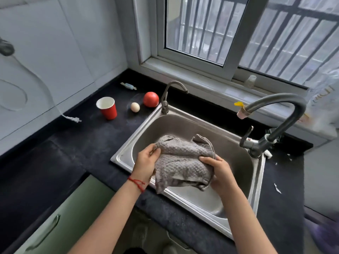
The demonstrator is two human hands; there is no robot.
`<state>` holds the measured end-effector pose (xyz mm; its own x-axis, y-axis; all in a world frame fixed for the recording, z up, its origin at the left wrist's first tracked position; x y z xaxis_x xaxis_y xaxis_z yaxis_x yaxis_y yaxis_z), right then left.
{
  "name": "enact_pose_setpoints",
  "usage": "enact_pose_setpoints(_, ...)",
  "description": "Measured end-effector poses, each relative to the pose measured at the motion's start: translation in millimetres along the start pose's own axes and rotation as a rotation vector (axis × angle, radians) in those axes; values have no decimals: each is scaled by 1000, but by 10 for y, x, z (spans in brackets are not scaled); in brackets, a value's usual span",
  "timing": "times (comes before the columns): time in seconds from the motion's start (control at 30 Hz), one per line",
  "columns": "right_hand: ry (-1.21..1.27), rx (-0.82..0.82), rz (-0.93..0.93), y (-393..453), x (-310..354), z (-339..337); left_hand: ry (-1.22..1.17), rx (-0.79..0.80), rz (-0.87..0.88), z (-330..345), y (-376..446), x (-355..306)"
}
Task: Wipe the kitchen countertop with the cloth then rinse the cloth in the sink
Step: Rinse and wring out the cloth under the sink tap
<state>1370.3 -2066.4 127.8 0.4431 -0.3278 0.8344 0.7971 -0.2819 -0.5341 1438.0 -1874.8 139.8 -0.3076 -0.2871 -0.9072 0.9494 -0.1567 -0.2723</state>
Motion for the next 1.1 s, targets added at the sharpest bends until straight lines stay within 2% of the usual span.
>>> enact_pose_setpoints(0.1, 29, 55, 184, -40, -231, 88, -241, -37, -188, -51, -189, 147)
enact_pose_setpoints(0.2, -1, 62, 168, -76, -220, 156, -301, -65, -266, -157, -288, 192)
enact_pose_setpoints(0.27, 11, 134, -23, -106, -20, 179, -320, -34, -191, -195, -306, 57)
enact_pose_setpoints(0.37, 38, 361, -471, -441, 465, 310, -387, 99, 6, -184, -341, -303)
enact_pose_setpoints(0.4, -1, 389, -558, -535, 551, 344, -381, 132, 52, -174, -352, -402)
enact_pose_setpoints(0.47, -93, 359, -617, -574, 589, 367, -344, 126, 93, -212, -321, -457)
enact_pose_setpoints(0.67, -89, 343, -584, -550, 507, 449, -376, 148, 2, -268, -316, -425)
enact_pose_setpoints(0.8, -131, 310, -532, -501, 503, 466, -499, 264, -94, -243, -333, -478)
enact_pose_setpoints(0.9, -132, 275, -398, -423, 423, 506, -496, 318, -179, -208, -330, -438)
enact_pose_setpoints(0.97, -137, 254, -294, -372, 318, 541, -418, 286, -204, -191, -324, -397)
enact_pose_setpoints(1.1, -118, 143, -47, -293, 89, 498, -221, 170, -95, -205, -329, -311)
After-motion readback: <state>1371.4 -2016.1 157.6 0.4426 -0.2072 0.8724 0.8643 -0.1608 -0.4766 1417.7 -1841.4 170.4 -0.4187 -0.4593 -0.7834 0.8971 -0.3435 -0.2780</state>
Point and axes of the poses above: each hand's wrist, its own y-axis towards the middle knuckle, its own z-axis out of the palm, x = y × z, the point moved 7 cm from there along y, towards the middle knuckle, and after that the axes turned 15 degrees about -y, right-handed, at the moved point
